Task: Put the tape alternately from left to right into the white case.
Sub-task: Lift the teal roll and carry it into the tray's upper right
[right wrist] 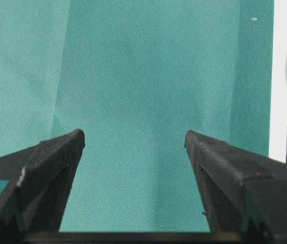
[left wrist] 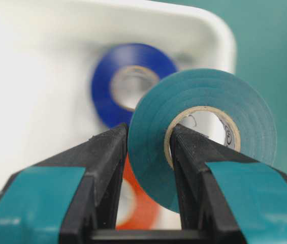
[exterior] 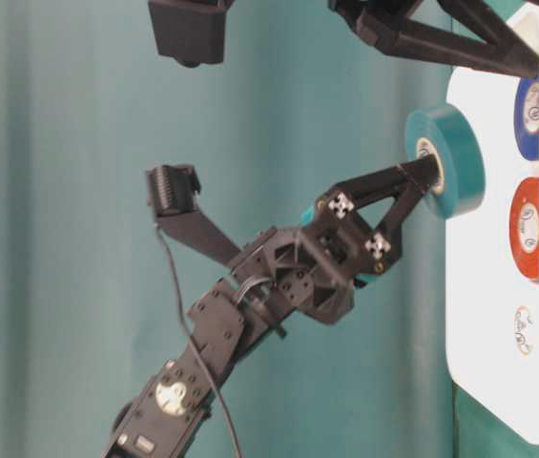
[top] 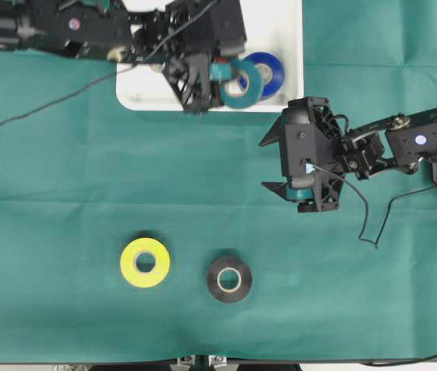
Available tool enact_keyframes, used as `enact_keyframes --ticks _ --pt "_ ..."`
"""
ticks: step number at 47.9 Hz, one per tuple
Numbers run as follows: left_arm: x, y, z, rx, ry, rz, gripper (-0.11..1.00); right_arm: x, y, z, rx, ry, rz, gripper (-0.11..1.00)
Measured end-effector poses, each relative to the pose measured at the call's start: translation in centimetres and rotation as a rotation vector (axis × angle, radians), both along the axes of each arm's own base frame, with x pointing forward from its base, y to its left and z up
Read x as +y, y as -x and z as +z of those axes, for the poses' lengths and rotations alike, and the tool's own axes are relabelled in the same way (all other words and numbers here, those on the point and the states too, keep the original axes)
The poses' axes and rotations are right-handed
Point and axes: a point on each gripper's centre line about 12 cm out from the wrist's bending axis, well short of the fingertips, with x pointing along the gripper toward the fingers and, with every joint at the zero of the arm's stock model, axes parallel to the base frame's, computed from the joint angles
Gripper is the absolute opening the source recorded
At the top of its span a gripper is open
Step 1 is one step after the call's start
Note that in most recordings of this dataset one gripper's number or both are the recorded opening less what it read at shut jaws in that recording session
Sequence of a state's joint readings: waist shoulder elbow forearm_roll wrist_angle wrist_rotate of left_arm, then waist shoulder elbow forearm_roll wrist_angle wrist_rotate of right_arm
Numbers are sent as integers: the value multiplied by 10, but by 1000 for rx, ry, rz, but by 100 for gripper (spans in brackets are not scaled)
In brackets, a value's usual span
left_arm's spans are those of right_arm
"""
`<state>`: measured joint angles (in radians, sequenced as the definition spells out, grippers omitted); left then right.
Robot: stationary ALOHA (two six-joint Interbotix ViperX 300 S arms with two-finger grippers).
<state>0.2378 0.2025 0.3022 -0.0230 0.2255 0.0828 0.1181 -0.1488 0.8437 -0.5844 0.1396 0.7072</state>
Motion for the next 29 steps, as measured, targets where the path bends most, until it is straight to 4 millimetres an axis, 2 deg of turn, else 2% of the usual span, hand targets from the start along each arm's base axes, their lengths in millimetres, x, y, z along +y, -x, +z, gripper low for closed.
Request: enact_keyframes --ticks 13,29 --pt "27 -9 -4 -4 -10 44 -4 0 0 0 -1 -1 -1 87" --pt "42 -12 -9 26 -106 -20 -4 0 0 0 -1 -1 -1 87"
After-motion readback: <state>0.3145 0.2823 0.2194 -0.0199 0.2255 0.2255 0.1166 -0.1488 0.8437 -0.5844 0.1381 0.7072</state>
